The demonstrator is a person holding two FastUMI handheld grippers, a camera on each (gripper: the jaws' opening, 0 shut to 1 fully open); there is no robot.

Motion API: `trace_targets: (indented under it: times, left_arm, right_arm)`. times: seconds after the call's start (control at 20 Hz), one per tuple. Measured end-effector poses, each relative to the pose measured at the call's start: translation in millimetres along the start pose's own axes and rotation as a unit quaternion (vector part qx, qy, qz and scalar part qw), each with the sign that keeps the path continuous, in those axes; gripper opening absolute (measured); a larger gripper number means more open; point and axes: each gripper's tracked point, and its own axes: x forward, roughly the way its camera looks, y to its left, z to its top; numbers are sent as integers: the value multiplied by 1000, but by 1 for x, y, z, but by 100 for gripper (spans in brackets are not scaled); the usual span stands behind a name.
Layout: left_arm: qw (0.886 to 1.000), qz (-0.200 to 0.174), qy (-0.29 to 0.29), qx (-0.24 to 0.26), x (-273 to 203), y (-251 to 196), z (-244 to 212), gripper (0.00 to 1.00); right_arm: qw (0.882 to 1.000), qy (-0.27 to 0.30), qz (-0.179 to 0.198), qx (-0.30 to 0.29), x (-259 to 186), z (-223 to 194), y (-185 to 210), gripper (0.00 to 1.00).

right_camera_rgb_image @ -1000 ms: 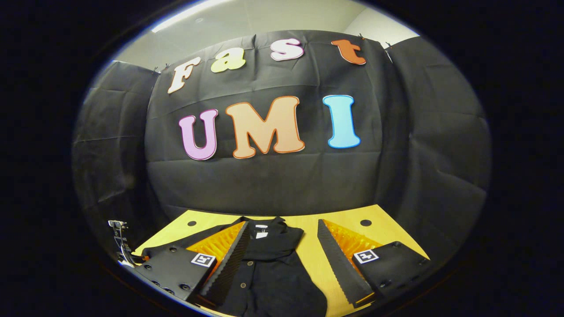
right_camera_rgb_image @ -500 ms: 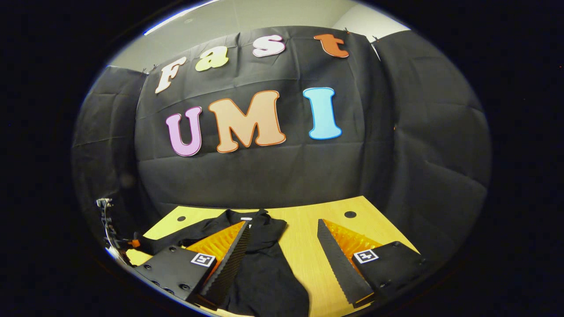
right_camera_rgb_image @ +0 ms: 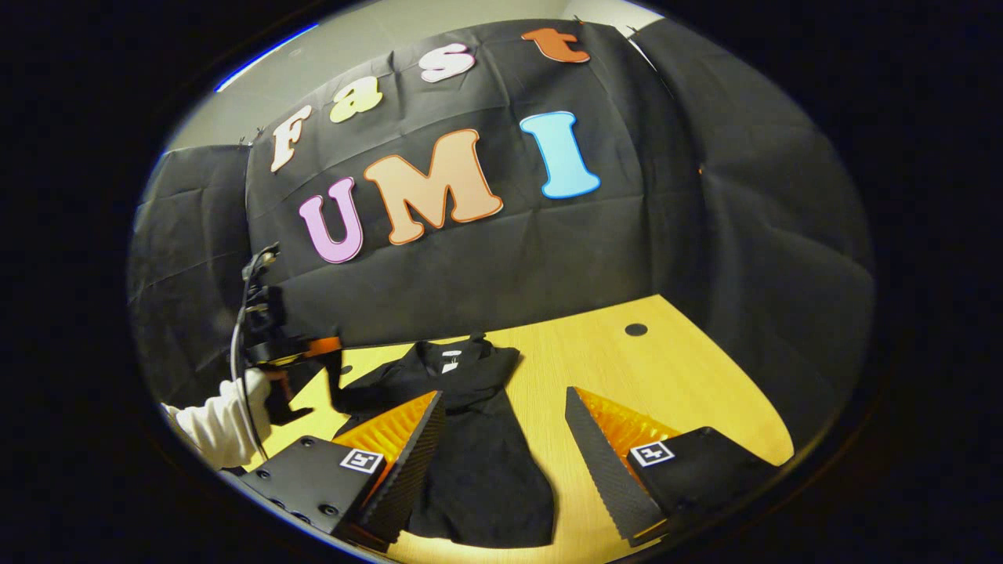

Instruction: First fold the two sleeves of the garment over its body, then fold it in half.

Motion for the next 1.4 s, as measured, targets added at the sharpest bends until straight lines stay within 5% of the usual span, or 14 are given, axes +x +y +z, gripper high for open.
trace_targets:
  times: [0.2,0.45,0.5,0.7,0.75,1.0,1.4]
  left_arm:
    - [995,-81,42,38,40,-119,-35,0]
    - [984,-135,86,72,70,-223,-87,7]
    - [980,-146,104,87,71,-241,-101,14]
    - [968,-174,128,128,56,-275,-130,96]
    - [967,-183,123,127,44,-281,-128,95]
    - [973,-161,111,121,-5,-229,-130,92]
    - [989,-24,114,86,-137,-35,-165,94]
  right_arm:
    - [1000,12,-8,13,-4,-12,-18,98]
    - [998,46,-26,18,-13,-42,-47,98]
    - [998,52,-23,23,-13,-46,-47,98]
    - [998,64,-2,28,-11,-61,-41,98]
    - [997,68,3,25,-9,-65,-39,98]
    - [995,92,28,-5,-3,-90,-26,98]
    - [985,161,52,-29,15,-168,0,98]
